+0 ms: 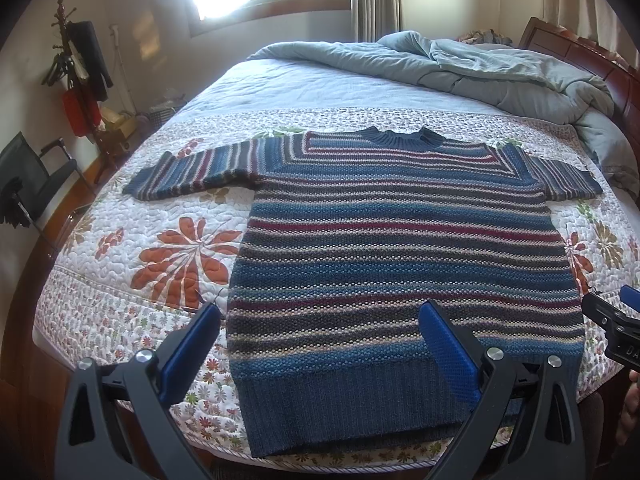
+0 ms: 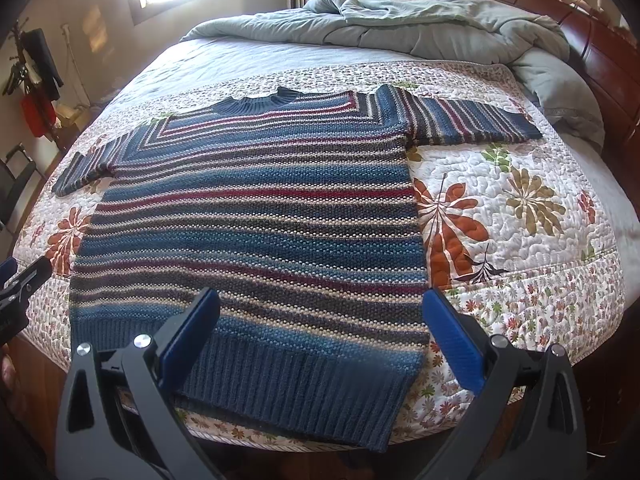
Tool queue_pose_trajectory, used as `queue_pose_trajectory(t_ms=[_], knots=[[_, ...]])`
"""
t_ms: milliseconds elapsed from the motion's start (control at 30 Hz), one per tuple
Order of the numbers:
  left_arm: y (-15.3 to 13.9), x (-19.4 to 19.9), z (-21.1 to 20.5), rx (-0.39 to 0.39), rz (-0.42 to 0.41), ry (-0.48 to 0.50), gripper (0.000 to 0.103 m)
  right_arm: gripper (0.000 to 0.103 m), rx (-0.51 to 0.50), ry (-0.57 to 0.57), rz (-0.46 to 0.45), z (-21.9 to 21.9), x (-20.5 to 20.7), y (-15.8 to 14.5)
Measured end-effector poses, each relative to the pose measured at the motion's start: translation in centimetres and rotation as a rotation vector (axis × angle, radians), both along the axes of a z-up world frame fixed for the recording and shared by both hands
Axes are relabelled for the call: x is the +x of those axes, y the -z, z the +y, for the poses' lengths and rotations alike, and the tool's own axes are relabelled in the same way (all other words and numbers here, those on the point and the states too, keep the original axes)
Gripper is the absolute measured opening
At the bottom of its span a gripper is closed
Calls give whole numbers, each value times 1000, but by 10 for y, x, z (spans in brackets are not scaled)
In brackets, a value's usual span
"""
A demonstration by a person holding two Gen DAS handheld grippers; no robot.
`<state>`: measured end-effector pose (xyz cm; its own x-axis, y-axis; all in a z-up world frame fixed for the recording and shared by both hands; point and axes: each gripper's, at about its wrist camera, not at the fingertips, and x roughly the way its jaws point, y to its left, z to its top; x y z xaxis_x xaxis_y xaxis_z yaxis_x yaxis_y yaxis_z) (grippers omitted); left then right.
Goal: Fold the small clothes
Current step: 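Grasp a ribbed sleeve cuff with the right tool and fold it across the body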
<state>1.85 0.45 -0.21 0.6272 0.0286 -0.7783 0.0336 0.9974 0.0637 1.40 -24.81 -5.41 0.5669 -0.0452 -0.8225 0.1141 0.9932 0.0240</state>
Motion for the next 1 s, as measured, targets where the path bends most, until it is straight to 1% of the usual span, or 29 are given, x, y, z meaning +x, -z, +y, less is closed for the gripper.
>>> queue_pose_trajectory(t_ms=[200,333,467,533,600,700,800,867,900,933,1000], knots=[[1,0,0,1,2,1,99,100,0,-1,3,0,1,2],[4,5,-1,4,17,1,99,100,-4,-2,12,-4,4,6],[6,27,-10,7,35,8,99,100,10,-6,42,-30,18,8],[4,48,-23,10,40,15,99,100,10,17,63,-57,30,7],[1,67,-39,-8,48,27,99,100,-3,46,85,-88,48,6],[-1,106,-75,-45,65,56,99,100,-64,137,126,-155,85,2],[-1,146,-129,-34,62,92,99,100,-86,233,156,-230,126,1],[3,177,-173,-55,63,123,99,100,-74,280,176,-279,156,5],[5,187,-186,-61,66,126,99,100,-58,295,194,-299,169,10],[10,204,-209,-80,72,130,99,100,-23,316,212,-324,185,16],[21,228,-242,-104,90,127,99,100,36,349,232,-363,210,29]])
